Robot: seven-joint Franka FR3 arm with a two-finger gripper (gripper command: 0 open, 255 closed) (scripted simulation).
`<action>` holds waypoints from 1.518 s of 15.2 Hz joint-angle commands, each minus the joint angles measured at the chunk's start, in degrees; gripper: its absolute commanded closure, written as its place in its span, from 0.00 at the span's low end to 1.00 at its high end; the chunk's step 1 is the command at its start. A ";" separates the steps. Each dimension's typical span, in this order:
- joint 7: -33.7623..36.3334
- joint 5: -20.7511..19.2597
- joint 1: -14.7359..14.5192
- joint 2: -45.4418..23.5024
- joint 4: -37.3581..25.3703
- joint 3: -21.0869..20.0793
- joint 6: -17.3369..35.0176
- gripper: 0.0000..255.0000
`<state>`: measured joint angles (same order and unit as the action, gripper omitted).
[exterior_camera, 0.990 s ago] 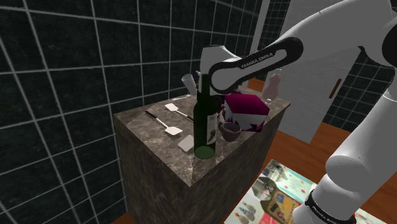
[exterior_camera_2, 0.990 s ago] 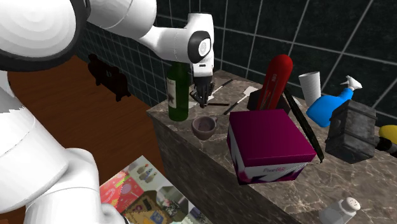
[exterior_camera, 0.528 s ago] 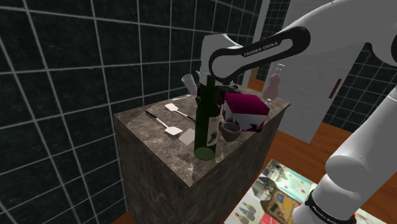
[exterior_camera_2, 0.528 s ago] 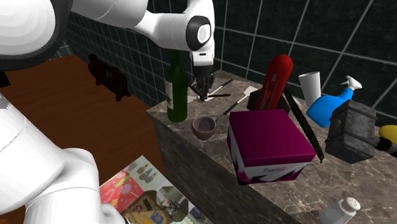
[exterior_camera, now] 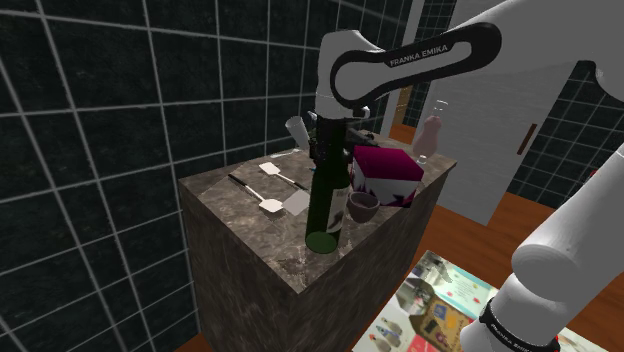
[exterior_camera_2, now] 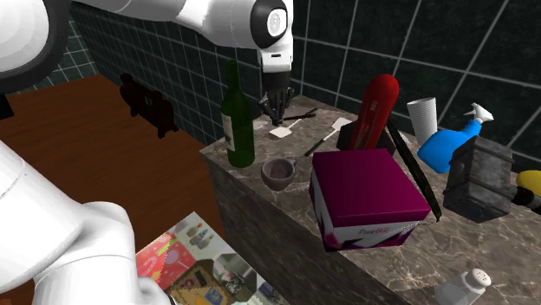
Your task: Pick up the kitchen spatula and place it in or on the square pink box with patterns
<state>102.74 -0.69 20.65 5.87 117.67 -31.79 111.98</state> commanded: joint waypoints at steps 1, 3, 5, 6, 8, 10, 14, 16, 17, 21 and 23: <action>-0.34 0.30 0.04 0.54 -1.18 0.15 -1.66 1.00; -0.54 0.46 0.07 0.85 -2.44 0.24 -3.18 1.00; -0.72 0.59 0.10 1.10 -3.75 0.33 -4.70 1.00; -0.79 0.64 0.11 1.20 -4.42 0.37 -5.46 1.00; -0.93 0.72 0.14 1.37 -5.80 0.44 -6.98 1.00; -1.04 0.77 0.17 1.48 -7.24 0.51 -8.51 1.00; -1.20 0.78 0.24 1.52 -10.28 0.60 -11.58 1.00; -2.85 1.07 0.84 2.33 -10.25 1.56 -12.21 1.00; -4.45 1.31 1.41 3.09 -9.52 2.50 -12.11 1.00; -10.60 1.74 3.61 5.37 -7.29 6.26 -11.82 1.00; -13.54 1.69 4.70 6.09 -6.57 8.10 -11.71 1.00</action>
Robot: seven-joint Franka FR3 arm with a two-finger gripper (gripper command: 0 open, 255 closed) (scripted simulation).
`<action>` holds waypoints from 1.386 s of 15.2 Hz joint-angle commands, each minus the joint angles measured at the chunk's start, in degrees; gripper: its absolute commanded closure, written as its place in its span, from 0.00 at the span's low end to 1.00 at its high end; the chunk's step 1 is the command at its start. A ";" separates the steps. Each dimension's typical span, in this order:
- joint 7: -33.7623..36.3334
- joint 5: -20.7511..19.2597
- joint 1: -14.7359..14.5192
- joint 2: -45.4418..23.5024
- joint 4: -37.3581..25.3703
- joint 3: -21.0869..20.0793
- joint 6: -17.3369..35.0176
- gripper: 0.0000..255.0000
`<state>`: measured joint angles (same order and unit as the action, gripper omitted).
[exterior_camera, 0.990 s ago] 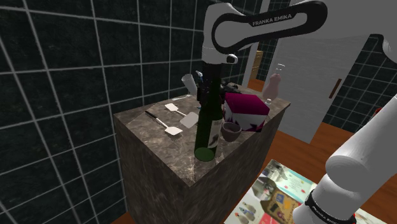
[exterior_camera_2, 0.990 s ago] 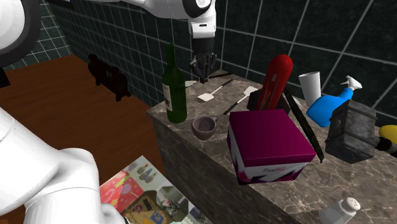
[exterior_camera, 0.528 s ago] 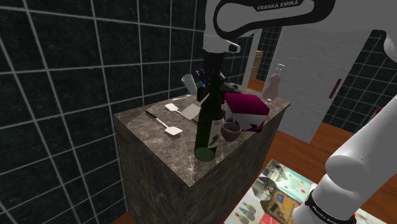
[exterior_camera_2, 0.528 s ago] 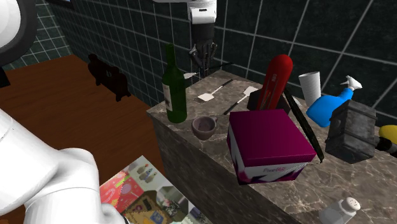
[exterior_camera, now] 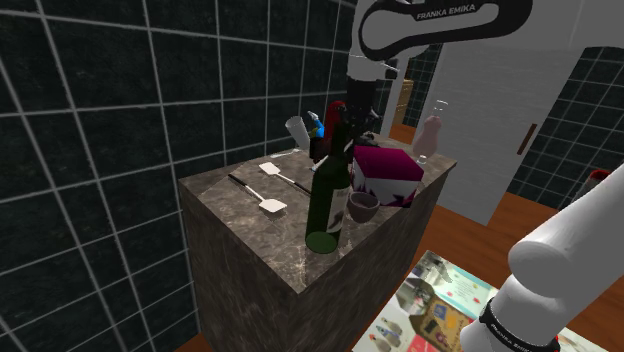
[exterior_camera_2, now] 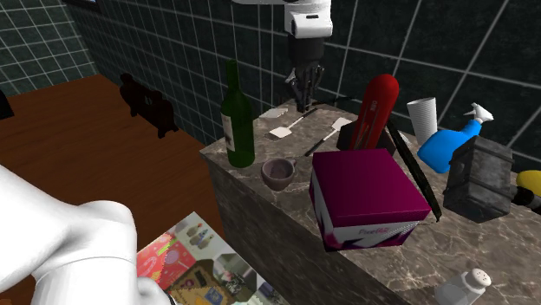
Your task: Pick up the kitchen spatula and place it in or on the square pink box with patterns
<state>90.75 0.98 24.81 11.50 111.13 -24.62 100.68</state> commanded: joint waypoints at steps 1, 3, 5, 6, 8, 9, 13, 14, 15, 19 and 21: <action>-3.00 -0.05 1.09 0.71 0.24 1.84 -0.36 1.00; -5.83 -0.28 2.18 1.02 0.57 3.64 -0.27 1.00; -8.60 -0.60 3.28 1.08 0.65 5.39 -0.20 1.00; -9.97 -0.78 3.85 1.02 0.59 6.24 -0.16 1.00; -12.65 -1.18 4.97 0.71 0.28 7.92 -0.11 1.00; -13.97 -1.40 5.54 0.47 0.03 8.75 -0.09 1.00; -19.13 -2.27 7.82 -1.07 -1.64 11.90 -0.07 1.00; -20.39 -2.49 8.39 -1.59 -2.22 12.66 -0.09 1.00; -21.06 -2.60 8.69 -1.90 -2.56 13.06 -0.10 1.00; -20.93 -2.60 8.66 -1.80 0.62 13.04 2.98 1.00; -20.85 -2.61 8.65 -1.83 2.13 13.02 4.52 1.00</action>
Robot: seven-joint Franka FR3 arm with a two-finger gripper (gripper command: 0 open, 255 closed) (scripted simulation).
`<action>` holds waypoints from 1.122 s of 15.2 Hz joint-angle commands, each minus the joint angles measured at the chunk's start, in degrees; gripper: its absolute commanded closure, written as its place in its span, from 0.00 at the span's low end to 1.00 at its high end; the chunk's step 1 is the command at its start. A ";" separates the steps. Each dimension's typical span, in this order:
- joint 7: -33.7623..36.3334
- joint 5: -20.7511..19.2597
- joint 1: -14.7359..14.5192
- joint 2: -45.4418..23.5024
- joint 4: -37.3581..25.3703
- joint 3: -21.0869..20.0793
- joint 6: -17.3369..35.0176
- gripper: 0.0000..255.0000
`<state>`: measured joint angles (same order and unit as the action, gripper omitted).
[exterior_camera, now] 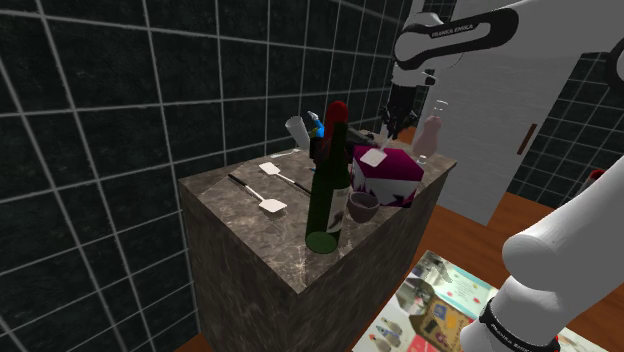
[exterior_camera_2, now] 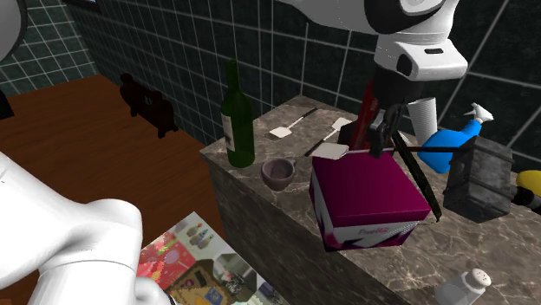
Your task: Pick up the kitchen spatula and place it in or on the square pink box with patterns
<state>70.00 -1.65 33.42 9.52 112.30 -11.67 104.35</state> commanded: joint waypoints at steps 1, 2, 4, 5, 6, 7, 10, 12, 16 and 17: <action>-0.05 0.00 0.03 0.12 1.69 0.05 1.61 1.00; -0.01 -0.01 0.02 0.07 2.41 0.04 2.38 1.00; 0.09 -0.05 0.01 -0.06 3.82 0.01 3.91 1.00; 0.14 -0.07 0.01 -0.14 4.50 0.00 4.67 1.00; 0.20 -0.10 0.00 -0.24 5.17 -0.02 5.44 1.00; 0.25 -0.13 0.00 -0.35 5.83 -0.04 6.20 1.00; 0.43 -0.24 -0.01 -0.73 7.66 -0.09 8.40 1.00; 0.43 -0.24 -0.01 -0.73 7.66 -0.09 8.40 1.00; 0.43 -0.24 -0.01 -0.73 7.66 -0.09 8.40 1.00; 0.42 -0.24 -0.01 -0.73 7.65 -0.09 8.39 1.00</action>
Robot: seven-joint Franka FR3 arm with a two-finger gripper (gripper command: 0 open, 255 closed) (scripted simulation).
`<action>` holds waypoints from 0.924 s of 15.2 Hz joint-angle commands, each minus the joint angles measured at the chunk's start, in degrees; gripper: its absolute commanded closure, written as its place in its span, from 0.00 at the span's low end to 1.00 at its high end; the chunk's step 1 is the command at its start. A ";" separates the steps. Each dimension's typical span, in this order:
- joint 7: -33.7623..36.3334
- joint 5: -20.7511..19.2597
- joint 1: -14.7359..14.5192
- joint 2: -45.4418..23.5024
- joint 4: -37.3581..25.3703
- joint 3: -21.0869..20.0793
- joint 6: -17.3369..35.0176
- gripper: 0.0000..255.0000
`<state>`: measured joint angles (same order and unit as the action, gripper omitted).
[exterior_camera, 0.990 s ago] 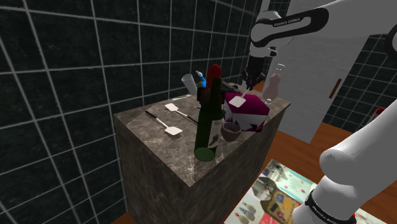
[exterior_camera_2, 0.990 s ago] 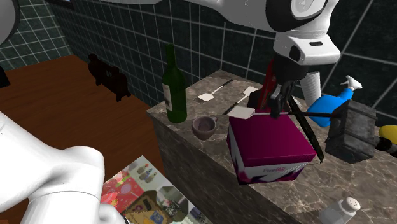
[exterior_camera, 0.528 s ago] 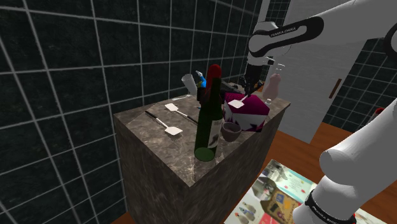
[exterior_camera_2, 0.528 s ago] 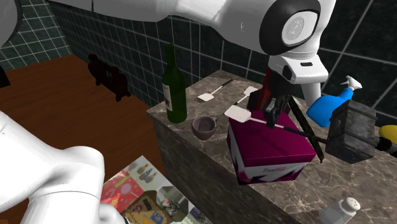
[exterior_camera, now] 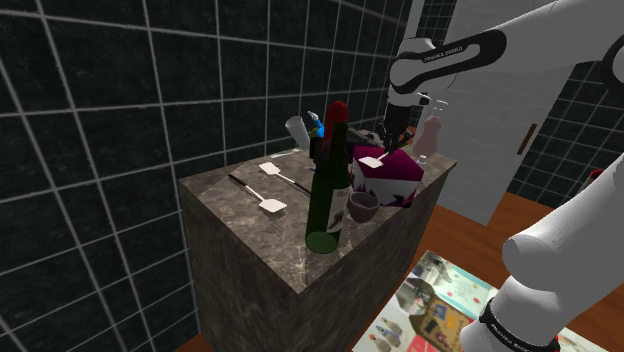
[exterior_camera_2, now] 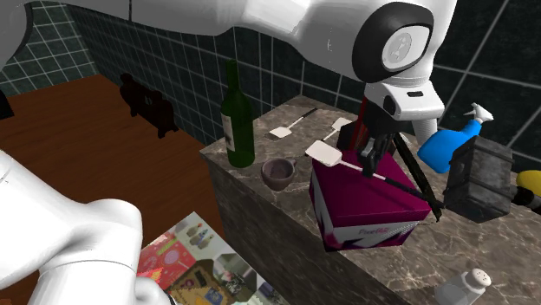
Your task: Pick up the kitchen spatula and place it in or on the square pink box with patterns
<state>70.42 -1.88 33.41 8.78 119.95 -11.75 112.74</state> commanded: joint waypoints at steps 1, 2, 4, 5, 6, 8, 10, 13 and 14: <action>0.00 0.00 0.00 0.00 0.00 0.00 0.00 0.00; 0.00 0.00 0.00 0.00 0.00 0.00 0.00 0.00; 0.00 0.00 0.00 0.00 0.00 0.00 0.00 0.00; 0.00 0.00 0.00 0.00 0.00 0.00 0.00 0.00; 0.00 0.00 0.00 0.00 0.00 0.00 0.00 0.00; -0.14 0.20 -0.06 0.72 -3.11 -0.01 -3.81 0.00; -0.21 0.31 -0.10 1.09 -6.16 -0.03 -7.23 0.00; -0.21 0.31 -0.10 1.09 -6.16 -0.03 -7.23 0.00; -0.21 0.31 -0.10 1.09 -6.16 -0.03 -7.23 0.00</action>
<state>70.22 -1.58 33.31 9.87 113.89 -11.78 105.65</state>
